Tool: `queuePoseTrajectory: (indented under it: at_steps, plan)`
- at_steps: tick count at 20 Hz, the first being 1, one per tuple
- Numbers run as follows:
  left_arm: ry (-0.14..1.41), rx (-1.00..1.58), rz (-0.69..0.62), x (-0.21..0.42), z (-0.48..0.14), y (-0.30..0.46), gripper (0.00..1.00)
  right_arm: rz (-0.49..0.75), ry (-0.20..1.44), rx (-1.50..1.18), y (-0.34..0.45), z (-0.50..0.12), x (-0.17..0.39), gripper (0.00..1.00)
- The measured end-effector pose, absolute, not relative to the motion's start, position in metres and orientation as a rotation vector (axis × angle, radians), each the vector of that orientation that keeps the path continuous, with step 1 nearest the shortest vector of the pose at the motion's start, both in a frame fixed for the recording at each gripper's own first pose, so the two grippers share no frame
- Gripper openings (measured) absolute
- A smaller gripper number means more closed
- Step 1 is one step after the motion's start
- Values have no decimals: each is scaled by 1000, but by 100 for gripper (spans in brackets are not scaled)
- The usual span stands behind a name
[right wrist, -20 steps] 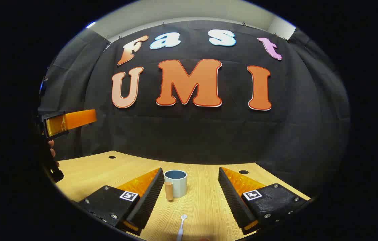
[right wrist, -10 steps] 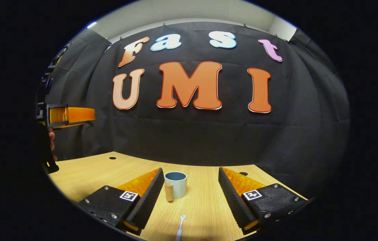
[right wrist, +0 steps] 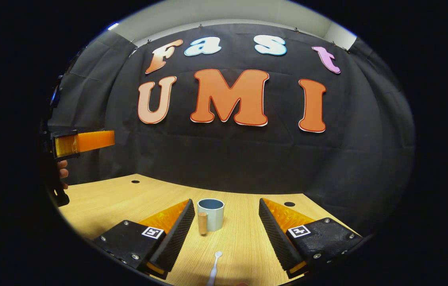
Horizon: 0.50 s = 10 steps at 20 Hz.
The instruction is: Put the toothbrush and toothpaste on the desktop into the cup, then pick up the cup and place it on the coaster on the desktop.
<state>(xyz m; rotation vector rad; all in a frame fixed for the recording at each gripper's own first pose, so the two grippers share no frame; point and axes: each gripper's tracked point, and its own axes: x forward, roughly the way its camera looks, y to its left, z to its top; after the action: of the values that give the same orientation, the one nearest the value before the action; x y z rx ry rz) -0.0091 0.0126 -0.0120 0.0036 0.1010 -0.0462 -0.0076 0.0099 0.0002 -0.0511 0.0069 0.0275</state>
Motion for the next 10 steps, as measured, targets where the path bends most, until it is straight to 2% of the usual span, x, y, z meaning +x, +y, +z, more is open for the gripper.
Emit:
queuePoseTrajectory:
  at_steps: [4, 7, 10]
  plan:
    - [190, -18, -82, -11, -43, -5, 97, 24, 77, -57, 9, -18, -6, 98]
    - [265, -28, -90, -14, -71, -8, 98, 29, 157, -53, 9, -39, -5, 91]
    - [352, -16, -99, -17, -98, -14, 99, 36, 256, -43, 11, -68, -4, 89]
